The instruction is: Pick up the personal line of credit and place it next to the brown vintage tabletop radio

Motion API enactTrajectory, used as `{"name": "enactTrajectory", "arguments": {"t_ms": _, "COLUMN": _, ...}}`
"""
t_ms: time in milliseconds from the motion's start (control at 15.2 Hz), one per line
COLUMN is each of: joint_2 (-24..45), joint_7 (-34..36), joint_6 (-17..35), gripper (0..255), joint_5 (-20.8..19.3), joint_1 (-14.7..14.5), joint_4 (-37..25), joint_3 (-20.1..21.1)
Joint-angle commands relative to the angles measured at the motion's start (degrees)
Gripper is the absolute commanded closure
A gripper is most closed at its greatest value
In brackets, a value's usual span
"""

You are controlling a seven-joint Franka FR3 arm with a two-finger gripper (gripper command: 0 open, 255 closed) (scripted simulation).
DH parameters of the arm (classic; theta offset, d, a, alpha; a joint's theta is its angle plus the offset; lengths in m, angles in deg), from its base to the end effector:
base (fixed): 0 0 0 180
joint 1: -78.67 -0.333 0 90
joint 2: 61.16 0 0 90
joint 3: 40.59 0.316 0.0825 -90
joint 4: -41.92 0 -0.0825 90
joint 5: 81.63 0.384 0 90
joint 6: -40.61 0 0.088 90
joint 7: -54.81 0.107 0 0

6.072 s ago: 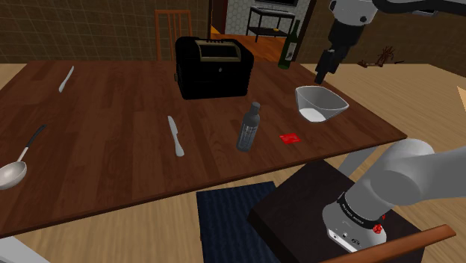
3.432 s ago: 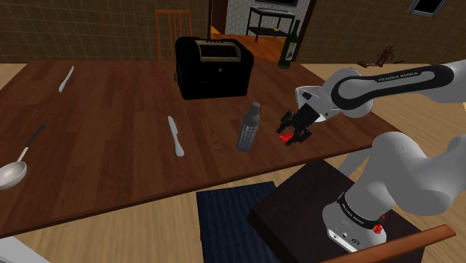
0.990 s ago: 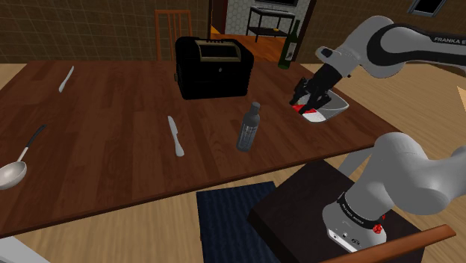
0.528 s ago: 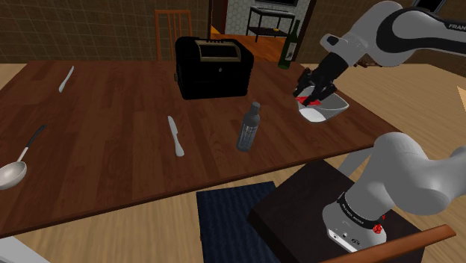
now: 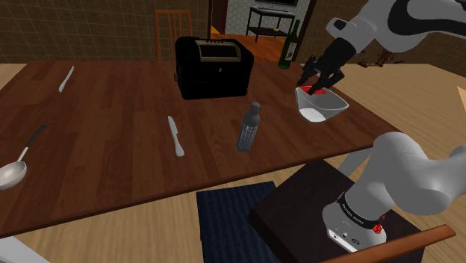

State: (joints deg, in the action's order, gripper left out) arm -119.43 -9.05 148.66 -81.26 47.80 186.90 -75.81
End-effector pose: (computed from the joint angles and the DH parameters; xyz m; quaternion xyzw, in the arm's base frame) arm 0.3155 -0.0639 0.5477 -0.7842 -0.5500 -0.2339 0.1669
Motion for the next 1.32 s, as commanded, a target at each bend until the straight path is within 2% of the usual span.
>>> {"name": "enactTrajectory", "arguments": {"t_ms": 0, "joint_2": 0.2, "joint_7": 0.7, "joint_6": -1.1, "gripper": 255, "joint_5": 0.4, "joint_1": -0.4, "joint_4": -1.5, "joint_3": 0.7}}
{"name": "enactTrajectory", "arguments": {"t_ms": 990, "joint_2": 3.0, "joint_7": 3.9, "joint_6": -9.2, "gripper": 255, "joint_5": 2.6, "joint_1": -2.9, "joint_4": -13.1, "joint_3": 3.5}}
{"name": "enactTrajectory", "arguments": {"t_ms": 1254, "joint_2": 11.2, "joint_7": 3.2, "joint_6": -4.8, "gripper": 255, "joint_5": 4.2, "joint_1": -7.5, "joint_4": -17.4, "joint_3": 1.2}}
